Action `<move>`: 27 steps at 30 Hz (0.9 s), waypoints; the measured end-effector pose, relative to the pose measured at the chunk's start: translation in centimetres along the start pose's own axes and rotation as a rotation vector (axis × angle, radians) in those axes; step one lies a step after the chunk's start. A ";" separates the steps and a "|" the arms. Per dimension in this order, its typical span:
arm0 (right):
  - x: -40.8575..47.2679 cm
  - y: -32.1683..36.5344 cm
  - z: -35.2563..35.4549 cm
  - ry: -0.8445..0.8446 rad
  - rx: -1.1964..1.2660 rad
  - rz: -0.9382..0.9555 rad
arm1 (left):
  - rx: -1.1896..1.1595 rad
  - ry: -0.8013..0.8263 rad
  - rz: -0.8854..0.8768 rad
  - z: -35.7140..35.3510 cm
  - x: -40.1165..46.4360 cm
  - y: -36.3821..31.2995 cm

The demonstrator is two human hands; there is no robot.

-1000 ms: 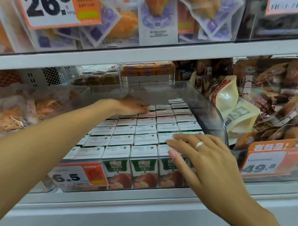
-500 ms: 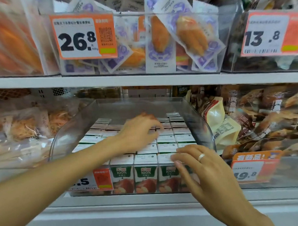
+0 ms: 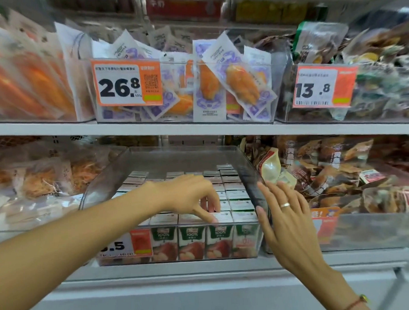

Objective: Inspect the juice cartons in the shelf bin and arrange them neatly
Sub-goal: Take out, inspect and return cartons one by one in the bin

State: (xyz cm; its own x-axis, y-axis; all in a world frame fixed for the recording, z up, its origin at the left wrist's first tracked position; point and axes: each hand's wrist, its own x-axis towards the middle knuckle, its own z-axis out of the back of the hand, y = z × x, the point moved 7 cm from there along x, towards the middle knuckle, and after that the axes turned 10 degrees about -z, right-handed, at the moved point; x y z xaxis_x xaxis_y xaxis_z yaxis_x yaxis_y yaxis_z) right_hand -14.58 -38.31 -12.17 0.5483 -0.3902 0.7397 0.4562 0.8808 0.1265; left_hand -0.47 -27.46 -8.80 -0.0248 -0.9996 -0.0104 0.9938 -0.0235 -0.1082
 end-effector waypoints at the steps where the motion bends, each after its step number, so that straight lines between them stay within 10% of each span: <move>1: 0.0 0.0 -0.2 0.001 -0.008 -0.005 | 0.033 0.035 0.013 0.3 0.3 -0.2; 9: 0.1 -0.2 -0.7 0.006 0.000 -0.004 | 0.238 0.343 0.103 0.5 3.2 -1.6; 16: 0.2 0.1 -0.3 0.054 0.049 -0.012 | 0.189 0.295 0.127 -0.1 2.3 -1.0; 27: 1.0 2.3 4.1 0.104 0.459 -0.139 | -0.173 -0.698 0.219 1.9 -4.7 -1.7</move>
State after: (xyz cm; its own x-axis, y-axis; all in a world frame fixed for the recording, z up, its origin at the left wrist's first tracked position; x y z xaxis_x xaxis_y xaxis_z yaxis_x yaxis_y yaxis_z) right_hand -15.88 -35.59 -8.44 0.5820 -0.5164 0.6282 0.1871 0.8368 0.5146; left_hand -1.86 -22.76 -6.69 0.3031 -0.7583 0.5771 0.9356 0.1219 -0.3312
